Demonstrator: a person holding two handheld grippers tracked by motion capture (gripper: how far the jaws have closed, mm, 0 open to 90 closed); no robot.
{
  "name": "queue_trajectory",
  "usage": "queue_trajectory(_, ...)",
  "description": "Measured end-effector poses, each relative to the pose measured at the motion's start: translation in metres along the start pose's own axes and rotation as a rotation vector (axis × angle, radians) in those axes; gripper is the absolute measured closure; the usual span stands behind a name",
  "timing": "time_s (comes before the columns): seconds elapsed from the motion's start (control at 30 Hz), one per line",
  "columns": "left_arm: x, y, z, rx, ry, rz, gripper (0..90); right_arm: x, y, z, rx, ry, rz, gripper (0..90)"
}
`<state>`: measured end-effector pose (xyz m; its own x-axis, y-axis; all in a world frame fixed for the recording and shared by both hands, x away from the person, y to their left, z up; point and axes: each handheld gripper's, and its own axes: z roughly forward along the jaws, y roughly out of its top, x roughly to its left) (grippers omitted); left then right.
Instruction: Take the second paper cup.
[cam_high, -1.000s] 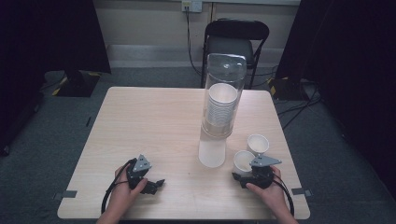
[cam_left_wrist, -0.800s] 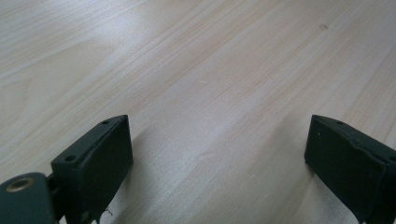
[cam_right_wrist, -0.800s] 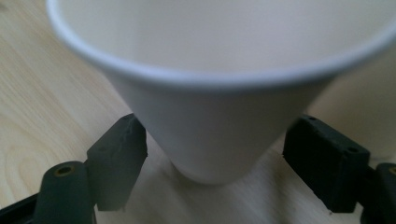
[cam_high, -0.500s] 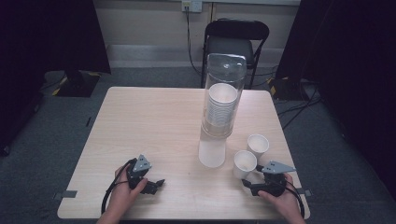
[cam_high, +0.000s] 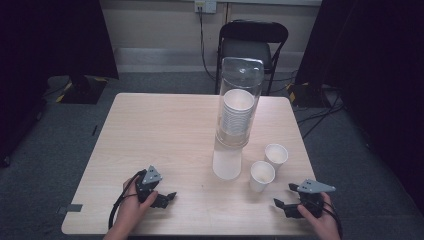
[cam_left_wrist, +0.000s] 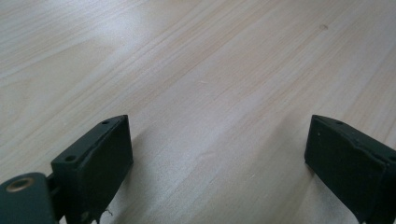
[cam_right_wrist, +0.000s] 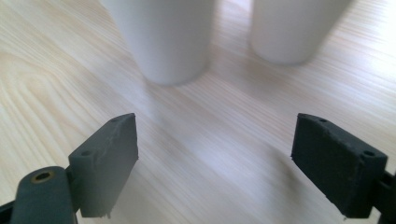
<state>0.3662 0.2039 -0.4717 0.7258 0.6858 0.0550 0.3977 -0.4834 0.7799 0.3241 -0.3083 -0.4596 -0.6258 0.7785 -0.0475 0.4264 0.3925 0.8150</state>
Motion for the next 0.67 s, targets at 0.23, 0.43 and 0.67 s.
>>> queue_trajectory(0.23,0.0,0.0,0.0,-0.003,0.003,0.0,7.2,-0.016,-0.018,-0.014,0.057,-0.058,-0.007,13.8)
queue_trajectory(0.43,0.0,0.0,0.0,-0.003,0.004,-0.001,7.3,-0.025,-0.022,-0.019,0.057,-0.058,-0.001,13.3)
queue_trajectory(0.67,0.0,0.0,0.0,-0.003,0.004,0.0,7.3,-0.024,-0.021,-0.018,0.061,-0.064,0.003,12.4)
